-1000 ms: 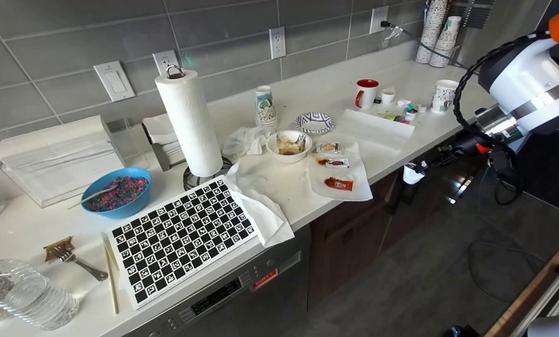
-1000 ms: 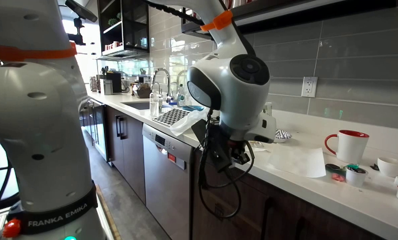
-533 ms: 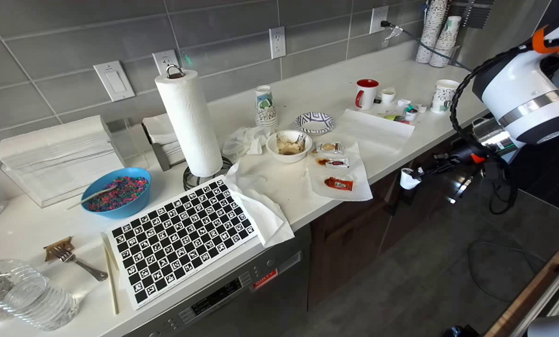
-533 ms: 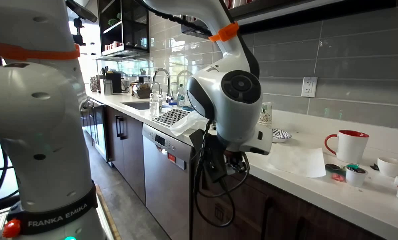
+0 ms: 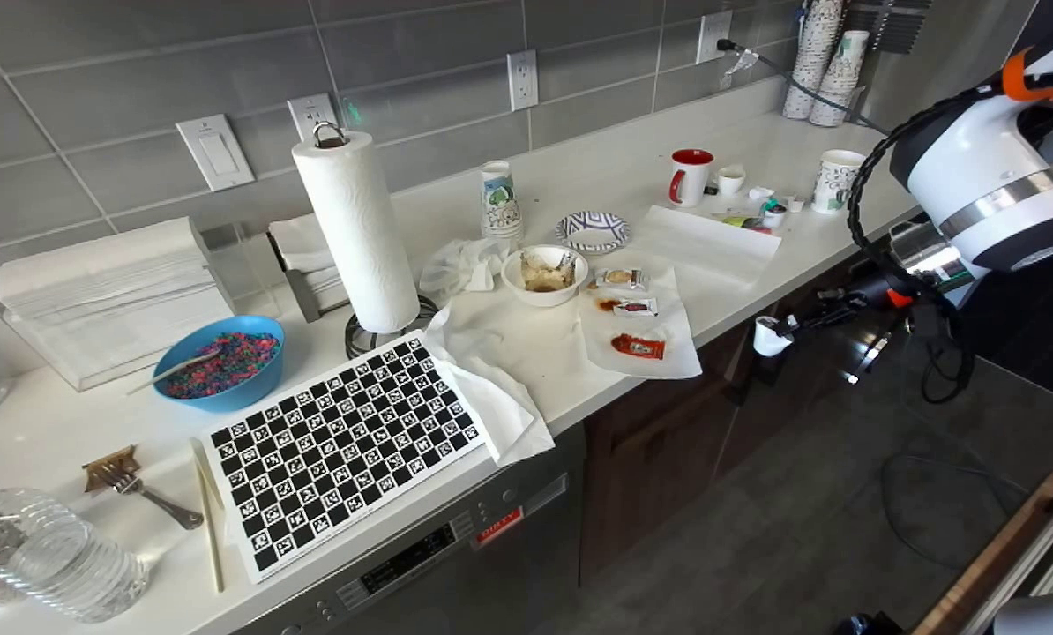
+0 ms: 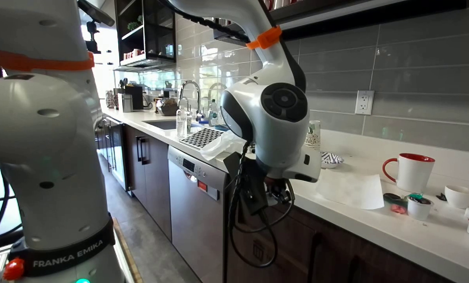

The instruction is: Place one of the small white containers in the trash can beneath the counter to the right of the dishwasher

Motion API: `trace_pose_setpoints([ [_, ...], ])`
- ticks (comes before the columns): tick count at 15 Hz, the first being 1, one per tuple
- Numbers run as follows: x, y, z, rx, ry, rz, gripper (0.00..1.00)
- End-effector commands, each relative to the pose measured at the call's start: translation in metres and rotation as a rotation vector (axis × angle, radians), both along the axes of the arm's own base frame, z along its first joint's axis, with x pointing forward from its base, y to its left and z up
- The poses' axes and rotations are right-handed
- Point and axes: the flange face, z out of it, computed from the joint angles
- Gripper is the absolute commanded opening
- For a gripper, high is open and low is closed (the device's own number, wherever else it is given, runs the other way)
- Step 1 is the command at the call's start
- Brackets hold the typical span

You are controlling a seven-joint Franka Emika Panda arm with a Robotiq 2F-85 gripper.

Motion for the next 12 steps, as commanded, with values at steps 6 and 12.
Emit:
trace_pose_setpoints([
  [6, 0.021, 0.051, -0.036, 0.059, -0.007, 0.072, 0.02],
  [12, 0.009, 0.083, -0.067, 0.066, 0.047, 0.134, 0.02],
])
